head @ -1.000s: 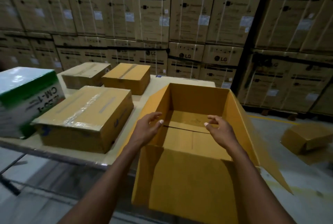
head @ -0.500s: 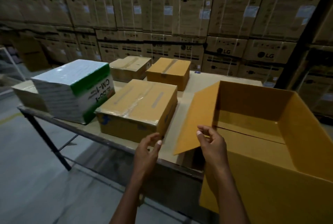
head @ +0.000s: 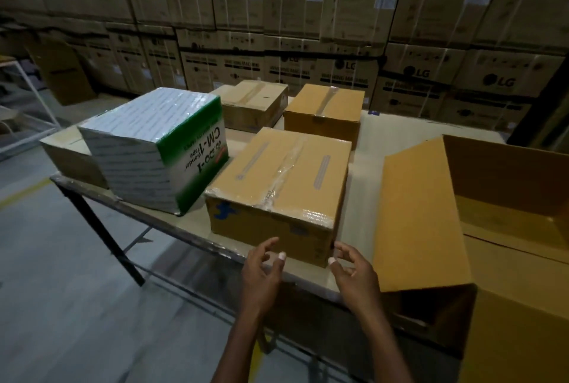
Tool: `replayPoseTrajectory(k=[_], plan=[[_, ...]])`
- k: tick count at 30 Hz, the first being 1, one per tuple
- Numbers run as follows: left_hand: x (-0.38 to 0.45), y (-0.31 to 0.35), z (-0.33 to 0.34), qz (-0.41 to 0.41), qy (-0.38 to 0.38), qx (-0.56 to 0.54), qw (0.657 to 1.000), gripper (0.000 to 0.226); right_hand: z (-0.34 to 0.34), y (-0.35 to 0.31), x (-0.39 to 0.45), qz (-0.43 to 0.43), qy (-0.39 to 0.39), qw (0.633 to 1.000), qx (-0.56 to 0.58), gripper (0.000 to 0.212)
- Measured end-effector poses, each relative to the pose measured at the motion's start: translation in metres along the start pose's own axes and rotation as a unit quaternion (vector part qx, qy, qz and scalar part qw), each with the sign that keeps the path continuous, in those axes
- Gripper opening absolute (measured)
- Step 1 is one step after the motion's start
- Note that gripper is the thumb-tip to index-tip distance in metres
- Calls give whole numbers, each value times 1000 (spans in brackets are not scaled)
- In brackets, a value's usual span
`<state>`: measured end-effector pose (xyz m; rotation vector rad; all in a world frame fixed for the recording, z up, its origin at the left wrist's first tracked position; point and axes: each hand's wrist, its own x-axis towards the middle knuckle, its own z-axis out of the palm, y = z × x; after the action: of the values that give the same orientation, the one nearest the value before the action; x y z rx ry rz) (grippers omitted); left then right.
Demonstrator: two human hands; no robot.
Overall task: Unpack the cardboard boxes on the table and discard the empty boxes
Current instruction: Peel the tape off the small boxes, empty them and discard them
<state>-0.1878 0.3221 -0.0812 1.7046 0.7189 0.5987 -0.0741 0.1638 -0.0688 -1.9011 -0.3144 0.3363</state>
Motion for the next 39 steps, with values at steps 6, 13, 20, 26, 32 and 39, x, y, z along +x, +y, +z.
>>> replayPoseTrajectory(k=[6,13,20,26,32,39], plan=[[92,3,-16,59,3,70,996,41,40,-9,65,23,57,998,-1,60],[206,-14,-44,52,-13,262,964,60,65,-22,127,41,89,994,-43,80],[262,-50,-77,2,5,317,949,76,77,-18,143,95,100,990,10,85],[263,-72,-94,-25,19,236,971,90,84,-2,130,103,129,984,61,80],[249,-78,-111,-60,32,34,997,104,95,8,101,99,121,980,122,97],[235,-113,-125,-156,-86,-23,984,101,106,42,88,183,68,981,0,92]])
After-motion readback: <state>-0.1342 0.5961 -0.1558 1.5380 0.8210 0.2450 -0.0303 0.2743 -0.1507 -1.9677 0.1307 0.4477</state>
